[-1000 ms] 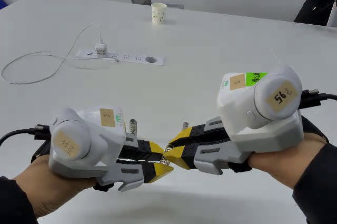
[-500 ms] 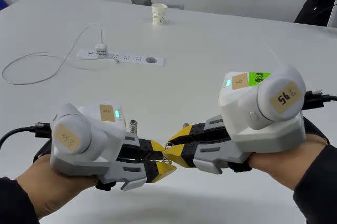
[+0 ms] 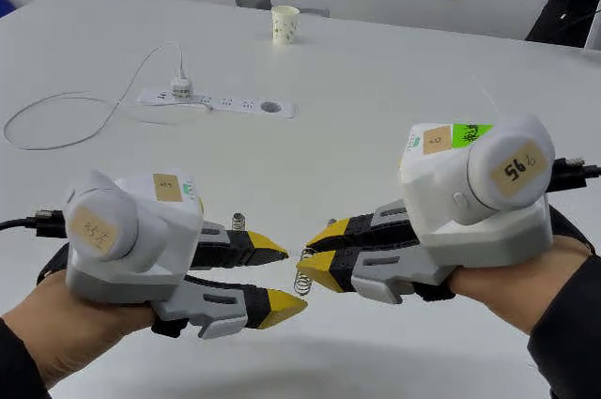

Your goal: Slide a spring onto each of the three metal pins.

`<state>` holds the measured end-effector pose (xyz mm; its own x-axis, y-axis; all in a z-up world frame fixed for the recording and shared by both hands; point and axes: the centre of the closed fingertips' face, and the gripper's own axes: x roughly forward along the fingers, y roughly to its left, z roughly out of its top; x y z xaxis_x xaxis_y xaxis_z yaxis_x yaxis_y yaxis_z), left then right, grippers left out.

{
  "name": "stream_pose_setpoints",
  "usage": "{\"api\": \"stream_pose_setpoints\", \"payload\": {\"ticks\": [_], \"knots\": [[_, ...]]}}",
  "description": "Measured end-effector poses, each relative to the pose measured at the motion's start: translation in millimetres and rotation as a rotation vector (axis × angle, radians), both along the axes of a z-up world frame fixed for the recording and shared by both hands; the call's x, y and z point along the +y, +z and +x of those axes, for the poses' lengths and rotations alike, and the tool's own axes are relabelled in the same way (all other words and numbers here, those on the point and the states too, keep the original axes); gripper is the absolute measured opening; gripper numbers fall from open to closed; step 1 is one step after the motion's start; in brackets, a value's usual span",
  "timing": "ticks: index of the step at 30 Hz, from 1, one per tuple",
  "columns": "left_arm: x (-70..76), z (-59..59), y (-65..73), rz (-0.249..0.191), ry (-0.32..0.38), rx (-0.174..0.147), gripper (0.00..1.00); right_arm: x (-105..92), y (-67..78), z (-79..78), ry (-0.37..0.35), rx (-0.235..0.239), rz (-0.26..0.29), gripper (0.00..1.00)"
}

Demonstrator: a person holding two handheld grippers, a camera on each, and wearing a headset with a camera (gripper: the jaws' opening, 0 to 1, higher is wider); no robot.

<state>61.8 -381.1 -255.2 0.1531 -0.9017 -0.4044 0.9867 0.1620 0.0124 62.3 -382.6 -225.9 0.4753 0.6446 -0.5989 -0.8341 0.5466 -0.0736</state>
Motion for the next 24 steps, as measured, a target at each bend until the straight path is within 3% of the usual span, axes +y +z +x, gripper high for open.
{"api": "stream_pose_setpoints", "payload": {"ticks": [24], "knots": [[45.3, 11.1, 2.8, -0.028, 0.156, 0.034, 0.56, -37.4, 12.6, 41.7, -0.120, -0.064, -0.016, 0.11]]}}
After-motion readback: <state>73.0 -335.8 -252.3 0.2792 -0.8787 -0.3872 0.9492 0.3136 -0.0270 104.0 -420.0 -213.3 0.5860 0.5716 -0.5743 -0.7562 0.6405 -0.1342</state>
